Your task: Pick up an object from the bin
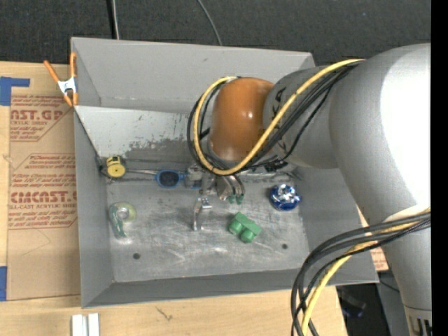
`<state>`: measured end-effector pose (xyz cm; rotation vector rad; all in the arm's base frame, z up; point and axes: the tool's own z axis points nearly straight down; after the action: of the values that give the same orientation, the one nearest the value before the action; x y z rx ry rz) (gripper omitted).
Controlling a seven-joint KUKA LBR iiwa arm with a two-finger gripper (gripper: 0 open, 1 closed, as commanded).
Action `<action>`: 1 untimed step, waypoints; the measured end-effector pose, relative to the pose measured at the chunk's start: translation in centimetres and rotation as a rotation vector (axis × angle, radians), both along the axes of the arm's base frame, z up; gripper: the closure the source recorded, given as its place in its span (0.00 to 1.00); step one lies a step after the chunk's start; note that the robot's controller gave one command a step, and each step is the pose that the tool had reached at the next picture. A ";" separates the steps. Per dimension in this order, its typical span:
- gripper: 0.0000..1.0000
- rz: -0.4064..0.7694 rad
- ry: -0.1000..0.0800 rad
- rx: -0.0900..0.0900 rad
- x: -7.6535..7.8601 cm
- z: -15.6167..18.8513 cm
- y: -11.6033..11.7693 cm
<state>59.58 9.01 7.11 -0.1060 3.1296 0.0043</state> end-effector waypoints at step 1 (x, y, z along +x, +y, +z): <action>0.00 0.001 0.006 -0.003 -0.1 3.1 -3.7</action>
Offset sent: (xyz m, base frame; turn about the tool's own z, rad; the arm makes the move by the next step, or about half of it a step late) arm -0.0021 -0.0352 0.0289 -0.0034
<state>59.47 5.35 10.17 -0.1077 3.1352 0.0006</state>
